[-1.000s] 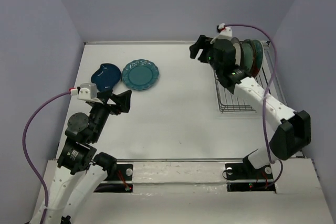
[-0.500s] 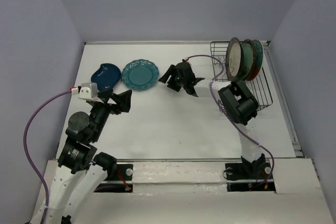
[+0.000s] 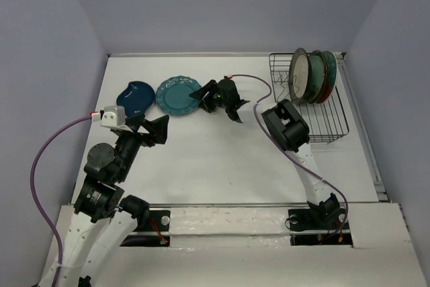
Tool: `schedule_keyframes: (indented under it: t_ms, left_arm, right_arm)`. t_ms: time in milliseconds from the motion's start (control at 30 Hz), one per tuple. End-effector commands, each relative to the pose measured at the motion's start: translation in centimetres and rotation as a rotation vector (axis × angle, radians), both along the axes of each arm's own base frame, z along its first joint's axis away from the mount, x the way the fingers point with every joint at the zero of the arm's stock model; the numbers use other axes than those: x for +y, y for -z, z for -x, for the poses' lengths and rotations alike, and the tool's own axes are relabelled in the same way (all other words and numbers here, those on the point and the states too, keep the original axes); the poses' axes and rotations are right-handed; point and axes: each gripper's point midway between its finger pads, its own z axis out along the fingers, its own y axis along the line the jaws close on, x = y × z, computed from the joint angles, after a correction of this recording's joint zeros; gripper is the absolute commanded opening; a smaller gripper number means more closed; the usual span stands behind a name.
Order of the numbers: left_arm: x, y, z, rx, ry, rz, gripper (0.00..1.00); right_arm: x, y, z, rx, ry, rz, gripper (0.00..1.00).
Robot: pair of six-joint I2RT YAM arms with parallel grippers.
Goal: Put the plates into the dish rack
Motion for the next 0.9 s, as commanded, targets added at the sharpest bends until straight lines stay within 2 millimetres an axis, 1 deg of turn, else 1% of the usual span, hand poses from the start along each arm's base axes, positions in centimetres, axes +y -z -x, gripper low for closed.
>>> schedule_keyframes:
  t_ms: [0,33,67,100,133,200,233,267,300,333,367,400,433,467,500,533,567,600,633,733,767,800,833,867]
  left_arm:
    - [-0.1,-1.0,0.0,-0.038,0.005,0.011,0.99]
    - [-0.1,-1.0,0.0,-0.039,0.006,0.012,0.99]
    - [-0.1,-1.0,0.0,-0.038,0.005,0.013,0.99]
    - [-0.1,-1.0,0.0,-0.038,0.005,0.011,0.99]
    - [-0.1,-1.0,0.0,-0.039,0.005,0.013,0.99]
    - [-0.1,-1.0,0.0,-0.04,0.006,0.01,0.99]
    - [-0.1,-1.0,0.0,-0.04,0.006,0.01,0.99]
    - [-0.1,-1.0,0.0,-0.04,0.006,0.011,0.99]
    - [-0.1,-1.0,0.0,-0.04,0.005,0.011,0.99]
    - [-0.2,-1.0,0.0,-0.039,0.008,0.01,0.99]
    - [-0.1,-1.0,-0.1,-0.037,0.006,0.009,0.99]
    - [-0.2,-1.0,0.0,-0.039,0.009,0.01,0.99]
    - [-0.2,-1.0,0.0,-0.039,0.009,0.012,0.99]
    - [-0.2,-1.0,0.0,-0.039,0.011,0.013,0.99]
    - [-0.2,-1.0,0.0,-0.039,0.013,0.012,0.99]
    - [-0.2,-1.1,0.0,-0.041,0.013,0.012,0.99]
    - [-0.3,-1.1,0.0,-0.042,0.014,0.013,0.99]
    - [-0.3,-1.0,0.0,-0.04,0.014,0.014,0.99]
    - [-0.3,-1.0,0.0,-0.041,0.016,0.014,0.99]
    - [-0.3,-1.1,0.0,-0.042,0.016,0.014,0.99]
    - [-0.3,-1.0,0.0,-0.039,0.013,0.013,0.99]
    - [-0.3,-1.0,0.0,-0.041,0.016,0.014,0.99]
    - [-0.3,-0.9,0.0,-0.038,0.013,0.013,0.99]
    - [-0.3,-0.9,0.0,-0.038,0.013,0.013,0.99]
  right_arm:
    - [1.1,3.7,0.1,0.114,0.008,-0.038,0.59]
    - [1.2,4.0,-0.1,0.122,0.016,-0.046,0.57]
    - [1.7,4.8,0.3,0.147,0.016,-0.055,0.56]
    - [1.8,4.9,0.1,0.148,0.019,-0.064,0.56]
    - [2.0,4.8,-0.1,0.147,0.022,-0.076,0.52]
    - [2.0,5.3,-0.3,0.157,0.034,-0.085,0.48]
    - [1.9,5.3,-0.3,0.157,0.039,-0.087,0.42]
    - [1.6,5.9,-0.3,0.164,0.056,-0.078,0.25]
    - [1.9,4.8,0.0,0.146,0.058,-0.087,0.17]
    - [1.4,4.6,-0.2,0.135,0.084,-0.079,0.07]
    - [0.9,5.0,0.1,0.138,0.094,-0.061,0.07]
    - [0.6,4.6,0.1,0.115,0.098,-0.042,0.07]
    - [0.3,2.7,-0.3,0.077,0.117,-0.042,0.07]
    - [-0.1,2.1,-0.3,0.049,0.12,-0.019,0.07]
    - [-0.3,2.4,0.5,0.046,0.122,0.008,0.07]
    - [-0.7,1.7,0.5,0.025,0.13,0.025,0.07]
    - [-0.8,-0.9,0.5,-0.023,0.148,0.024,0.07]
    - [-1.7,-0.8,0.6,-0.052,0.162,0.076,0.07]
    - [-1.4,-3.2,1.1,-0.101,0.173,0.085,0.07]
    - [-1.7,-5.9,1.8,-0.213,0.174,0.187,0.07]
    - [-1.5,-8.4,2.4,-0.281,0.157,0.218,0.07]
    - [-2.0,-9.6,2.4,-0.315,0.164,0.239,0.07]
    - [-1.8,-10.7,3.0,-0.349,0.156,0.257,0.07]
    - [-2.2,-12.1,3.2,-0.386,0.173,0.28,0.07]
